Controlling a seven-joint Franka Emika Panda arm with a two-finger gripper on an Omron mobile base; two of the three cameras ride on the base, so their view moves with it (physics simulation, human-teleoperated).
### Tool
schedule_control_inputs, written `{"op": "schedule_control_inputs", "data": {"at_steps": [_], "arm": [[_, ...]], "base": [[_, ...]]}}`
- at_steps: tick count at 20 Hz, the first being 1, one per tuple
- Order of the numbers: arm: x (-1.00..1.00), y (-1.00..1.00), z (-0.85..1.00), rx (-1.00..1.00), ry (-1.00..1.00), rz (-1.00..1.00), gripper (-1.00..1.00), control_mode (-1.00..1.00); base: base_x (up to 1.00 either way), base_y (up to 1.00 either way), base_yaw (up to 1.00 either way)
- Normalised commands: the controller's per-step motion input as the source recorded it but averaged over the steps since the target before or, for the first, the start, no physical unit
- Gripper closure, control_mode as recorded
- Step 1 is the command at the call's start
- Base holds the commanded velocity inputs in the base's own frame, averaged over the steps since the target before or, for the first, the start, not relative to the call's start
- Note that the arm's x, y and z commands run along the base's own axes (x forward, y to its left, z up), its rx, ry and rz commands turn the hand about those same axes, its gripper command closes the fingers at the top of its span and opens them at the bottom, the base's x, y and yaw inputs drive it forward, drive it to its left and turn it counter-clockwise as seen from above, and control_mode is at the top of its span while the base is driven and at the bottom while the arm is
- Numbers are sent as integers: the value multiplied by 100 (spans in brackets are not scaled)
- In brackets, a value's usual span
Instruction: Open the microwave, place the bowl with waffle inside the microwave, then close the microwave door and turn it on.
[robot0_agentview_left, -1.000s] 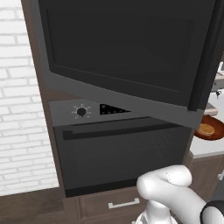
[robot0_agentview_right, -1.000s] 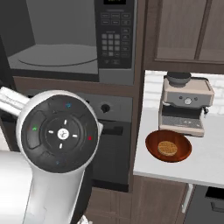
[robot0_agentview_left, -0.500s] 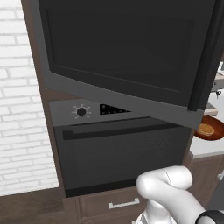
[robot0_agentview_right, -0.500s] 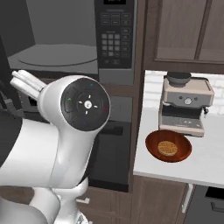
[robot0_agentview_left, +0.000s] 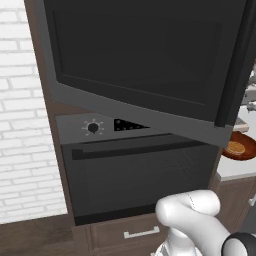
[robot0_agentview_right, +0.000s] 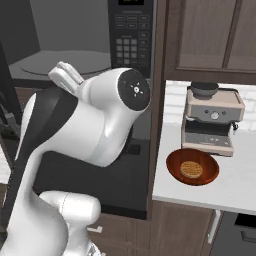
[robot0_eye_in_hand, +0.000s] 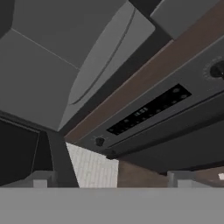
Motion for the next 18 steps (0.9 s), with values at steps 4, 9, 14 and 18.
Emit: {"op": "schedule_control_inputs", "data": {"at_steps": [4, 9, 14, 18], "arm": [[26, 15, 0, 5, 15, 3, -100, -100], [30, 17, 0, 6, 13, 4, -100, -100], [49, 16, 0, 6, 8, 2, -100, -100], [21, 29, 0, 6, 4, 3, -100, -100]], "base": [[0, 0, 0], [0, 0, 0], [0, 0, 0], [0, 0, 0]]}}
